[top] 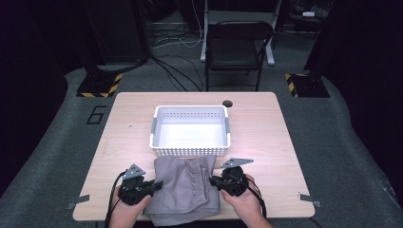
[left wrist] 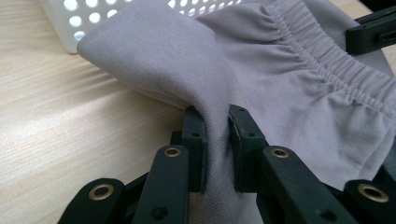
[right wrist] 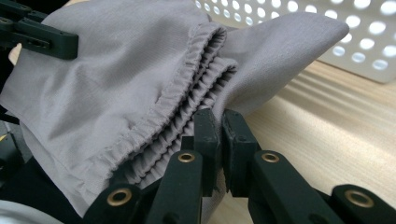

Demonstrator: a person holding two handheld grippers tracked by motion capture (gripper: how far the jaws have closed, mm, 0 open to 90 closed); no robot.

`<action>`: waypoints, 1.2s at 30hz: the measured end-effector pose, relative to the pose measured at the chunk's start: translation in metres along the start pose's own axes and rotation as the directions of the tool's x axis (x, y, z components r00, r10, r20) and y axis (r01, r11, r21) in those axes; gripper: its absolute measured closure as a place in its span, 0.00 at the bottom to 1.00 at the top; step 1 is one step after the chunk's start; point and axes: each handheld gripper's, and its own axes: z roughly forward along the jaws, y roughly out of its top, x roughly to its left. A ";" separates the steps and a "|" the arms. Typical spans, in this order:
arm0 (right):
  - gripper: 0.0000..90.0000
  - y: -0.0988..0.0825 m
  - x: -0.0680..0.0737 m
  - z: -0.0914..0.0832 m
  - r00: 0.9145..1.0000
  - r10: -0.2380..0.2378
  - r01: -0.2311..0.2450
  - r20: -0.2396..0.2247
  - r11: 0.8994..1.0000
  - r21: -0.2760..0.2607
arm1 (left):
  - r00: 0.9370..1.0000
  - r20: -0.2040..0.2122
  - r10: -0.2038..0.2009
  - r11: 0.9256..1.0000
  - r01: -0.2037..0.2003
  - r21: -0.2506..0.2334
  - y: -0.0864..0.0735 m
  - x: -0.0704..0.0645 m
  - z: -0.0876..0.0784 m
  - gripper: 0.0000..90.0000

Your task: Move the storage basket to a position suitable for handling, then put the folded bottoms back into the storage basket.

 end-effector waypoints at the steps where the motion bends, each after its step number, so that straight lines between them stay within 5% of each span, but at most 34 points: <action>1: 0.95 0.002 0.001 -0.002 1.000 -0.001 0.001 -0.001 1.000 -0.004 | 1.000 -0.004 -0.008 1.000 0.008 -0.018 0.002 0.000 0.000 0.87; 12: 0.95 0.019 0.005 -0.015 1.000 -0.012 0.012 -0.017 1.000 -0.017 | 1.000 0.004 0.007 1.000 -0.007 -0.025 0.023 -0.008 -0.010 0.87; 24: 0.95 0.033 -0.001 -0.029 0.999 0.027 -0.027 -0.035 0.999 -0.018 | 1.000 0.016 0.000 1.000 0.001 -0.031 0.041 -0.011 -0.019 0.87; 27: 0.95 0.037 0.000 -0.032 1.000 0.002 -0.002 -0.017 1.000 -0.014 | 0.999 0.025 -0.023 0.999 0.024 -0.034 0.045 -0.011 -0.020 0.87; 36: 0.95 0.050 0.002 -0.036 1.000 -0.018 0.018 -0.013 1.000 -0.003 | 1.000 0.023 -0.011 1.000 0.012 -0.025 0.059 -0.011 -0.026 0.87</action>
